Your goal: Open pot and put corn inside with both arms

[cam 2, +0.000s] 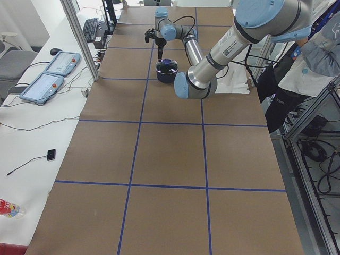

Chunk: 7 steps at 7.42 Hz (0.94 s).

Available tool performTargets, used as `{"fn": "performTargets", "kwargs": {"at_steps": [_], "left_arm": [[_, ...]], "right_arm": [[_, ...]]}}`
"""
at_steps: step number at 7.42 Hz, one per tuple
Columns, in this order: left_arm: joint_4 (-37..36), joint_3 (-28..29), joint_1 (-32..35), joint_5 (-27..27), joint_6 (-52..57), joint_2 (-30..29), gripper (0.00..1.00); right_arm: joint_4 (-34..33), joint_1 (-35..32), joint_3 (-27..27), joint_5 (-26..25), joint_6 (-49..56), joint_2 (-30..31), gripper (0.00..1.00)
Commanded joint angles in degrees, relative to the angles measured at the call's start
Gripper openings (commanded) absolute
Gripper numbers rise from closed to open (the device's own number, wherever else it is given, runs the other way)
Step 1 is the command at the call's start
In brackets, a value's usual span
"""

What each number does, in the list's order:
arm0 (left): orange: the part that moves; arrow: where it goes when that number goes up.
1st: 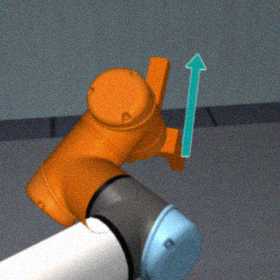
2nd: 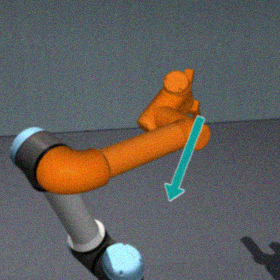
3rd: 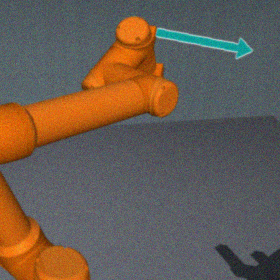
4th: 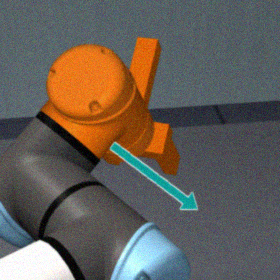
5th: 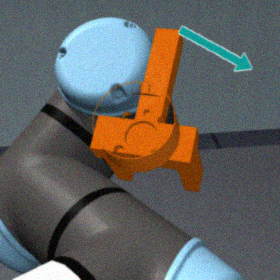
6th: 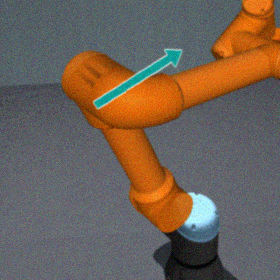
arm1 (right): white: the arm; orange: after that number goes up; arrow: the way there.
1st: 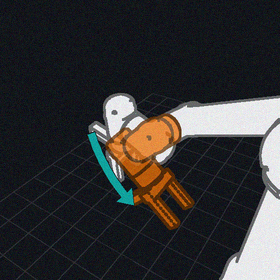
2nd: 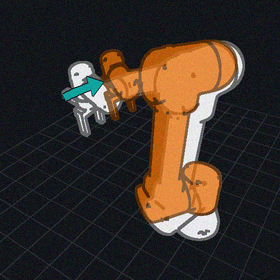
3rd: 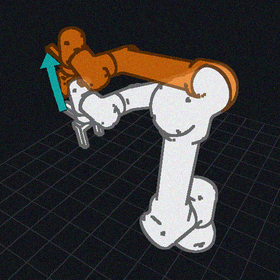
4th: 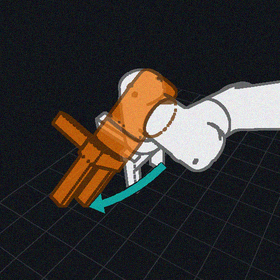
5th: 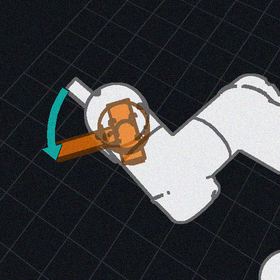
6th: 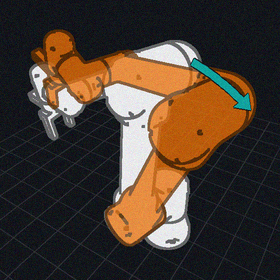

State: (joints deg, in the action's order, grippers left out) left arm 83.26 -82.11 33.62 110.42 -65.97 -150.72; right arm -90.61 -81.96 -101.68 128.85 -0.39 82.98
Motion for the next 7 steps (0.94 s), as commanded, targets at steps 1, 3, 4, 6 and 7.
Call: {"fn": "performTargets", "kwargs": {"at_steps": [1,3,4,6,7], "left_arm": [[0.1,1.0,-1.2,-0.1,0.3,-0.2,0.98],[0.1,1.1,-2.8,-0.1,0.1,0.0,0.98],[0.5,1.1,-3.5,-0.1,-0.1,0.6,0.98],[0.6,1.3,-3.8,0.0,-0.2,0.8,0.97],[0.8,1.3,-3.8,0.0,-0.4,0.8,0.97]], "right_arm": [[0.0,0.0,0.0,0.0,0.0,0.2,1.0],[0.0,0.0,0.1,0.0,0.0,0.2,1.0],[0.0,0.0,0.2,0.0,0.0,0.2,1.0],[0.0,0.0,0.2,0.0,0.0,0.2,1.0],[0.0,0.0,0.2,0.0,0.0,0.2,1.0]]}}
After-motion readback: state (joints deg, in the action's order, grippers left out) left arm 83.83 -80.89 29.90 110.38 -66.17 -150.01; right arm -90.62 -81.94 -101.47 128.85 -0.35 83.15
